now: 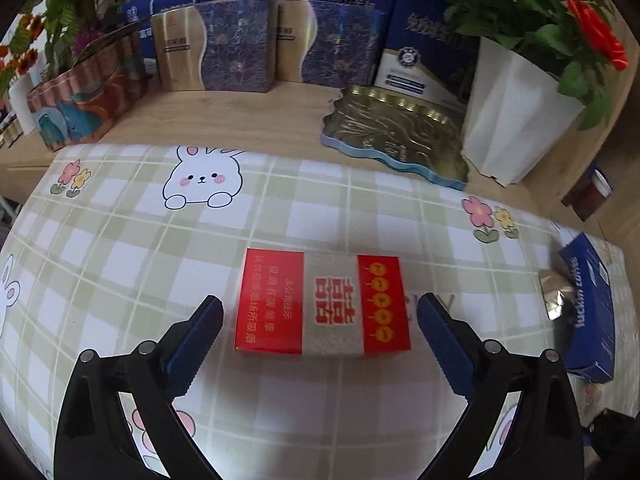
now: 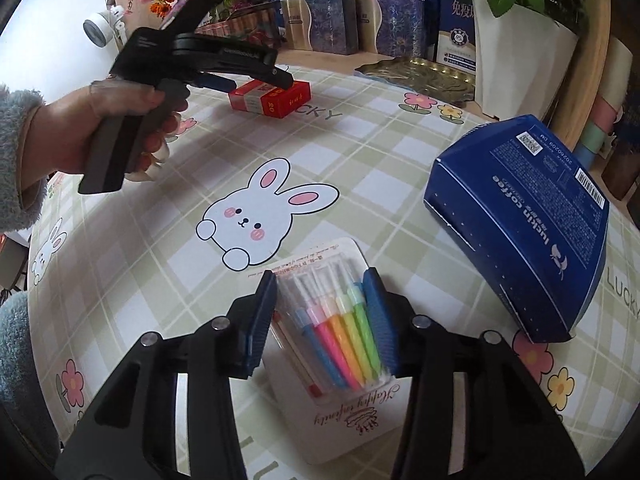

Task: Collect trash
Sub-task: 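Grasp the marker card with the right gripper while the left gripper grasps the red cigarette box, then carry the marker card and red box over the brown bin with both grippers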

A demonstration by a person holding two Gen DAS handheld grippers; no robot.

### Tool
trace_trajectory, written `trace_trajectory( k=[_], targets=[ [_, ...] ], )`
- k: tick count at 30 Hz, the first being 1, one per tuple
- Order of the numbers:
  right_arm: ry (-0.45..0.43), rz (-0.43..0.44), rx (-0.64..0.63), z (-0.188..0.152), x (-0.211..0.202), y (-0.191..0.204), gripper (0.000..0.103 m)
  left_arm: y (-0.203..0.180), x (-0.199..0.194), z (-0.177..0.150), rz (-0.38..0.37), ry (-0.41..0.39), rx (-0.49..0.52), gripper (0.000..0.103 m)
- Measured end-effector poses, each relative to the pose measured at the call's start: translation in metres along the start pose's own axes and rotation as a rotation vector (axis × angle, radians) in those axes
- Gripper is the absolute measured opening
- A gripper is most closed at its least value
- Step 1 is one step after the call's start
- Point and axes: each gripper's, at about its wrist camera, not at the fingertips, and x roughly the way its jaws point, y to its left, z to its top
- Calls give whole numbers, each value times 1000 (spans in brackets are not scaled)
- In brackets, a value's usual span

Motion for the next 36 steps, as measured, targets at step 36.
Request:
trace_trajectory(
  k=[36],
  targets=[
    [-22, -48, -20, -35, -68, 63, 45, 13, -227, -178, -150, -100, 170, 85]
  ],
)
